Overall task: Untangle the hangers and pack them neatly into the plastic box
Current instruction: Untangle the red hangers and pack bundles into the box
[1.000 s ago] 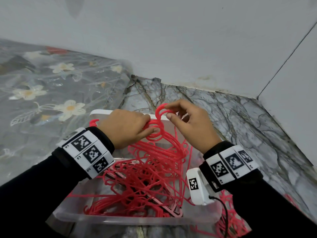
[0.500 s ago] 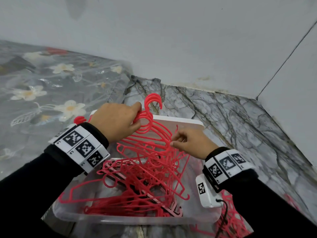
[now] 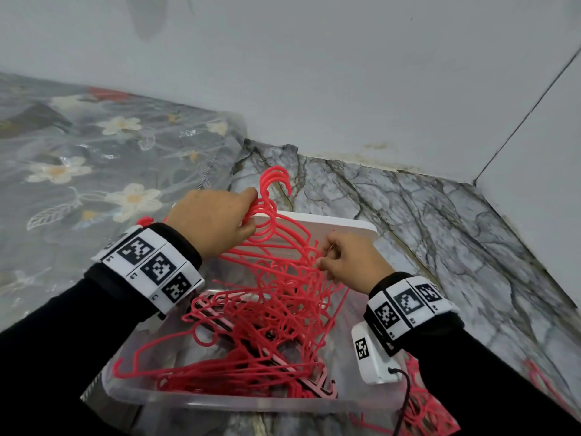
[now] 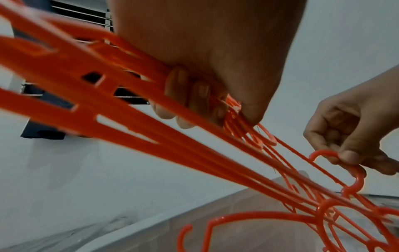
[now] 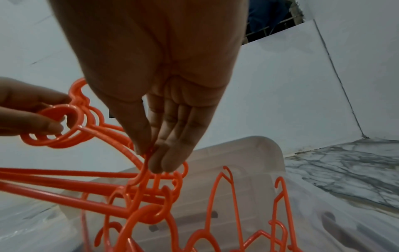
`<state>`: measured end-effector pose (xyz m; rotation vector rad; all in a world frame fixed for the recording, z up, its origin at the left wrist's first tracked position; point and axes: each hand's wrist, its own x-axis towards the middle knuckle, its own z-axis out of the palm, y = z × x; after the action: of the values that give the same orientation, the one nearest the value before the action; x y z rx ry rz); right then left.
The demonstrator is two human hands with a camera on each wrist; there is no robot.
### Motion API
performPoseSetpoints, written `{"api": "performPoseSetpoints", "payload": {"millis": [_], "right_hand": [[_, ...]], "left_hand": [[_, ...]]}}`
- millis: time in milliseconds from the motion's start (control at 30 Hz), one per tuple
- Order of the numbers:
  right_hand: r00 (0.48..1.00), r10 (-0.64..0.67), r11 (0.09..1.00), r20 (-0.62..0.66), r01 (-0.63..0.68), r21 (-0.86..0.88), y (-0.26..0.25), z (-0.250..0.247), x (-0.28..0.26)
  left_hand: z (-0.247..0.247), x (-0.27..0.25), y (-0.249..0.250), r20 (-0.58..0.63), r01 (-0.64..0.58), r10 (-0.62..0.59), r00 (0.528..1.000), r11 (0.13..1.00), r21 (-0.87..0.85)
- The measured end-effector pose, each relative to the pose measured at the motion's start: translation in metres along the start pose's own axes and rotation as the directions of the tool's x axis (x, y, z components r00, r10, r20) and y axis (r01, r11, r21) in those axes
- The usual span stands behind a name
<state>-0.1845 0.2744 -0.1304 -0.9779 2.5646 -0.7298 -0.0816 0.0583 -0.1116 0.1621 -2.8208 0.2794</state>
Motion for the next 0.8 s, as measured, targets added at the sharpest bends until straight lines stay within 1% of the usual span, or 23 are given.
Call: {"api": "performPoseSetpoints", "payload": {"millis": [67,133,233,333,467,533,600,633,667,733,767,800], "right_hand": [[1.0,-0.02,1.0,0.007,0.02,0.007,0.0,-0.003,-0.003],[0.996,-0.078,0.997,0.031,0.078,0.006,0.0,-0.003,-0.005],[0.98,-0.188,0.976,0.06,0.193,-0.105,-0.003,0.002,-0.007],[0.964,-0.258,0.941,0.067,0.266,-0.21,-0.006,0.005,-0.007],[0.94,-0.332,0.863,0.072,0.334,-0.38,-0.012,0.014,-0.009],[0.931,-0.349,0.816,0.107,0.358,-0.454,-0.016,0.022,-0.011],[0.924,-0.359,0.79,0.129,0.375,-0.486,-0.019,0.028,-0.012],[0.92,-0.364,0.792,0.142,0.386,-0.473,-0.019,0.029,-0.012],[0.917,-0.365,0.813,0.161,0.398,-0.425,-0.02,0.027,-0.011],[0.924,-0.347,0.893,0.16,0.378,-0.244,-0.019,0.017,-0.008],[0.939,-0.327,0.926,0.111,0.342,-0.162,-0.017,0.008,-0.007],[0.953,-0.301,0.948,0.031,0.302,-0.099,-0.014,-0.002,-0.005]], "left_hand": [[0.002,0.001,-0.001,0.026,0.023,-0.022,0.999,0.999,-0.034],[0.004,0.001,-0.001,0.068,0.051,-0.045,0.997,0.994,-0.096],[0.006,0.001,0.002,0.111,0.065,-0.048,0.993,0.985,-0.161],[0.006,0.0,0.008,0.102,0.035,-0.016,0.995,0.981,-0.189],[0.003,-0.001,0.018,0.071,0.033,-0.023,0.997,0.989,-0.144],[0.004,-0.002,0.024,0.07,0.036,-0.026,0.997,0.988,-0.148],[0.004,-0.001,0.027,0.055,0.037,-0.028,0.998,0.987,-0.155],[0.004,-0.001,0.026,0.042,0.041,-0.035,0.998,0.987,-0.154],[0.004,0.0,0.024,0.031,0.047,-0.043,0.999,0.987,-0.156],[0.003,0.0,0.019,0.019,0.052,-0.05,0.999,0.985,-0.166],[0.003,0.0,0.015,0.013,0.054,-0.052,0.999,0.986,-0.159],[0.002,0.0,0.012,0.006,0.061,-0.06,0.998,0.989,-0.134]]}}
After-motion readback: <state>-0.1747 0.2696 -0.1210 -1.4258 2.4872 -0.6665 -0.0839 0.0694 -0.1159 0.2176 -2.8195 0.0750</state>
